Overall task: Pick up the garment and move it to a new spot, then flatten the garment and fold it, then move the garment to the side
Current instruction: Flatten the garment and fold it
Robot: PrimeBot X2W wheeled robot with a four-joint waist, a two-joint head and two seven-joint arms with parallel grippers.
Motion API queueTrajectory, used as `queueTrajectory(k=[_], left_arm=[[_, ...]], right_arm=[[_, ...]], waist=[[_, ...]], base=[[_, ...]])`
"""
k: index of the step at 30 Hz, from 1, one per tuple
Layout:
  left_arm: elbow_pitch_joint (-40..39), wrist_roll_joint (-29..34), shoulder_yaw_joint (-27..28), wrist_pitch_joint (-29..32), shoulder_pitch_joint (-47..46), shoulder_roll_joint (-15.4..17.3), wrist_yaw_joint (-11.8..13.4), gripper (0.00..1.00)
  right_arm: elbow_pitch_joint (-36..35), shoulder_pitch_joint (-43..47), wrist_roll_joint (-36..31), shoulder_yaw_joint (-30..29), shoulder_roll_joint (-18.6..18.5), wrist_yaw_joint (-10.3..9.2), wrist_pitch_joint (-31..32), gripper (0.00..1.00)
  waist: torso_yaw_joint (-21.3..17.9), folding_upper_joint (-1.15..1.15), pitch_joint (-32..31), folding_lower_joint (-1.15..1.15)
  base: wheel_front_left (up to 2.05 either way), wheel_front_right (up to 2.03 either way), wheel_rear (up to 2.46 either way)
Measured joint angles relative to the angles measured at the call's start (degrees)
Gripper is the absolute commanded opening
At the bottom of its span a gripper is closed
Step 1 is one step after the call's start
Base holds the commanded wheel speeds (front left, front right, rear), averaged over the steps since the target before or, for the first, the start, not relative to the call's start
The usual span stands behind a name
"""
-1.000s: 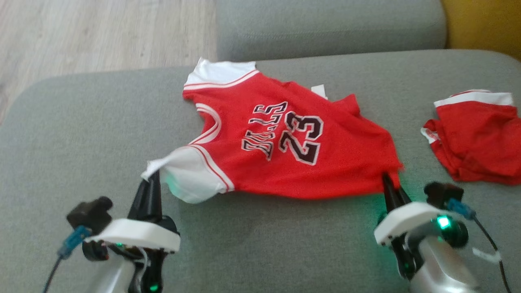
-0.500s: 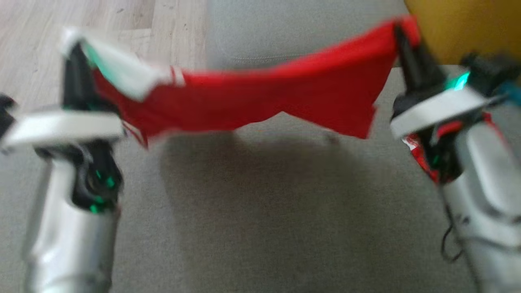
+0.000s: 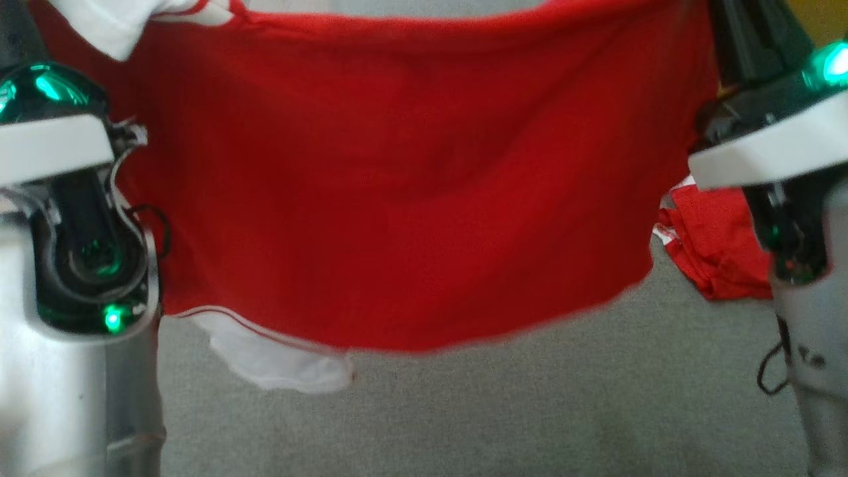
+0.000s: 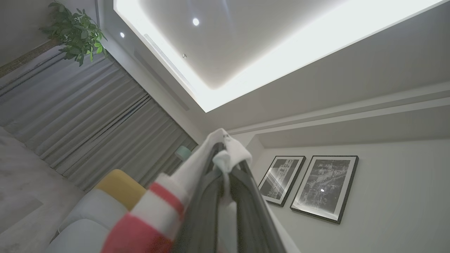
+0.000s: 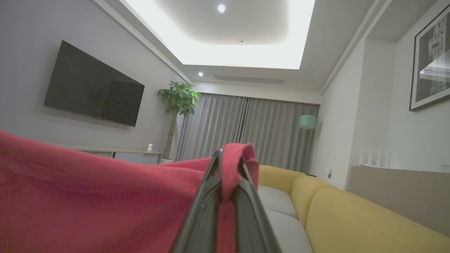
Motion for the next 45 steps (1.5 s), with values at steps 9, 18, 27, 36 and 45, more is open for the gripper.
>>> queueTrajectory(k=[9,18,27,36,45], left_arm=[[6.15,2.7,-3.08,4.57,-0.53,3.44,1.02,0.0],[33.79,4.13,-3.44,5.48,-23.13,5.83,-4.25,0.0],[52.3,6.28,-2.4,-4.54,-43.98,5.31,-11.49,0.0],[62.06,6.67,-7.44,-6.78,-35.13,1.99,-16.73,0.0],[61.99,4.58,-11.93,-7.1,-16.63,1.87,-17.37,0.0]], right_arm=[[2.41,2.19,-1.01,-2.11,2.38,0.0,7.3,0.0],[27.71,-22.02,0.38,1.15,1.91,0.0,2.22,0.0],[47.65,-43.17,-5.99,0.88,1.58,0.0,-16.6,0.0],[60.52,-34.93,-3.44,7.0,1.24,0.0,-19.38,0.0],[62.92,-22.97,6.7,18.05,-1.6,0.0,-13.05,0.0]], waist=[[0.25,0.0,4.35,0.0],[0.73,0.0,14.92,0.03],[2.48,0.0,23.46,0.02],[5.47,0.0,24.59,0.01],[6.52,0.0,21.01,0.0]], base=[[0.0,0.0,0.0],[0.0,0.0,0.0],[0.0,0.0,0.0],[0.0,0.0,0.0],[0.0,0.0,0.0]])
